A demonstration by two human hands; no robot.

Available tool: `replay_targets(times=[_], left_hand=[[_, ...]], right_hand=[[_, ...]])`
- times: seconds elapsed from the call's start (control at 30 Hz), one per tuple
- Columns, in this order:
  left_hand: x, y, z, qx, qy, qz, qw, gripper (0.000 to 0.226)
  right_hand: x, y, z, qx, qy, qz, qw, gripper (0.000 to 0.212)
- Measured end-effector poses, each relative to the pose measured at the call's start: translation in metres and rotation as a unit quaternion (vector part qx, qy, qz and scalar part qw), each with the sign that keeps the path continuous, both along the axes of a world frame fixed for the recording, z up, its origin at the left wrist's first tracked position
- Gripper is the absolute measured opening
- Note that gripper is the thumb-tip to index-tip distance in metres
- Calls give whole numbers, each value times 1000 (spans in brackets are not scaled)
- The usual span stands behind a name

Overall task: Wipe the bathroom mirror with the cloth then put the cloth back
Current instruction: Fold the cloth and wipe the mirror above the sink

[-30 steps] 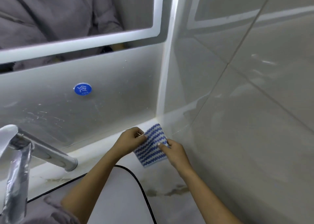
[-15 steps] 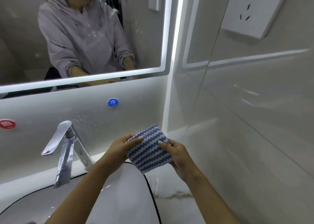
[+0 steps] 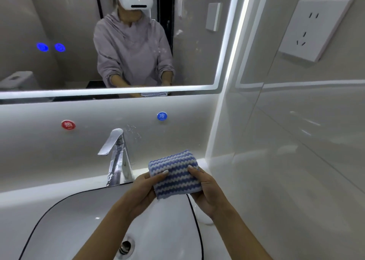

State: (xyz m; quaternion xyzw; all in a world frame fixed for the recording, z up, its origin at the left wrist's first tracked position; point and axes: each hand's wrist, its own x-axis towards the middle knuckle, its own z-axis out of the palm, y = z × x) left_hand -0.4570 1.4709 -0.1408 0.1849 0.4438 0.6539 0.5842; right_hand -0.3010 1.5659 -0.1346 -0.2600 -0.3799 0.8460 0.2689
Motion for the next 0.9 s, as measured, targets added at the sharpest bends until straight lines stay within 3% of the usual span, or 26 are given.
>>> replay_targets(times=[0.1, 0.37, 0.5, 0.67, 0.9], left_hand=[[-8, -24, 1, -13, 41, 37, 998, 38], [-28, -88, 13, -37, 168, 84, 982, 53], [-36, -112, 10, -65, 119, 113, 984, 51], [-31, -132, 7, -118, 45, 123, 984, 54], [-14, -144, 21, -90, 77, 154, 981, 46]], right_hand=[[-8, -17, 0, 17, -32, 33, 999, 43], [-36, -65, 4, 48, -78, 78, 993, 45], [-47, -88, 7, 75, -53, 62, 994, 30], [-50, -105, 15, 62, -55, 83, 993, 40], [-35, -110, 27, 42, -55, 165, 984, 40]])
